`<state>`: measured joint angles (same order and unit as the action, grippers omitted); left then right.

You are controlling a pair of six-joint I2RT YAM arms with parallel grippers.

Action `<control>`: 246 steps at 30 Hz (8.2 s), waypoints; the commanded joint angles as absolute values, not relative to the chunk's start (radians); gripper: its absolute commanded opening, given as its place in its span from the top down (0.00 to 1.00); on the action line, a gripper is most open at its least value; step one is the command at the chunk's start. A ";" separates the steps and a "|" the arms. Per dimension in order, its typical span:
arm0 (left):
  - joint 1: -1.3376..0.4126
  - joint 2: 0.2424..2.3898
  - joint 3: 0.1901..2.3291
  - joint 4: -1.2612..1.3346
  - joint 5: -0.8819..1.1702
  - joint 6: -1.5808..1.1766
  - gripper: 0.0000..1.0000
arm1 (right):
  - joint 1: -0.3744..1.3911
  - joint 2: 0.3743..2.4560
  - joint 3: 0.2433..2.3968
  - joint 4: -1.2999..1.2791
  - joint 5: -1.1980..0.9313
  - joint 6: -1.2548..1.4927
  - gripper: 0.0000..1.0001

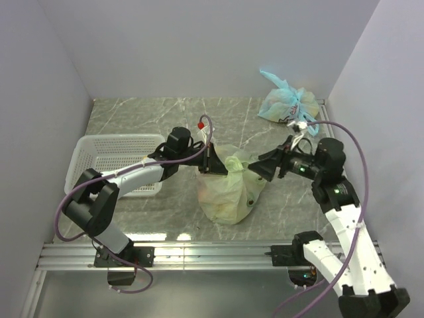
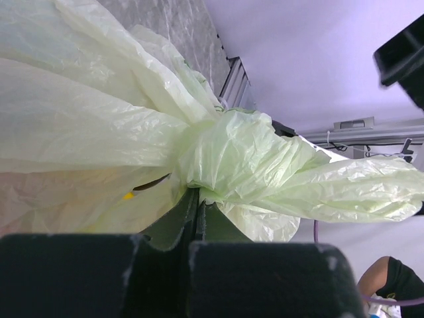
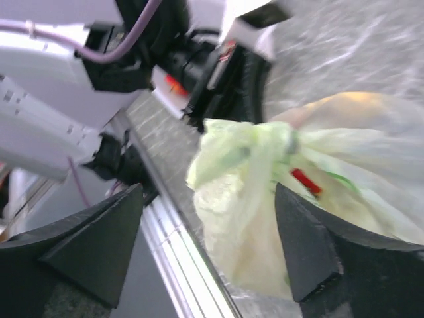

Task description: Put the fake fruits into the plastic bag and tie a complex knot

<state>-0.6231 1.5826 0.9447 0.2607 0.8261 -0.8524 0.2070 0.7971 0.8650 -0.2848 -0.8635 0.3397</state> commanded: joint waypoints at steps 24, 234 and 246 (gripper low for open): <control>-0.641 1.658 0.881 0.857 0.851 -1.165 1.00 | 0.330 1.179 0.678 -0.034 -0.920 0.531 0.13; -0.327 1.454 1.089 -0.552 0.395 0.057 1.00 | -0.201 1.247 0.979 -0.819 -0.573 -0.784 1.00; -0.368 1.359 1.212 -0.595 0.756 0.178 0.22 | 0.035 1.194 1.092 -0.973 -0.580 -0.873 0.16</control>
<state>-0.3557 1.4021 1.1557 -0.5518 0.6830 0.0811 -0.0109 1.2407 1.0630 -0.9596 -0.6518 -0.8318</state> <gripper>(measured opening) 0.757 0.824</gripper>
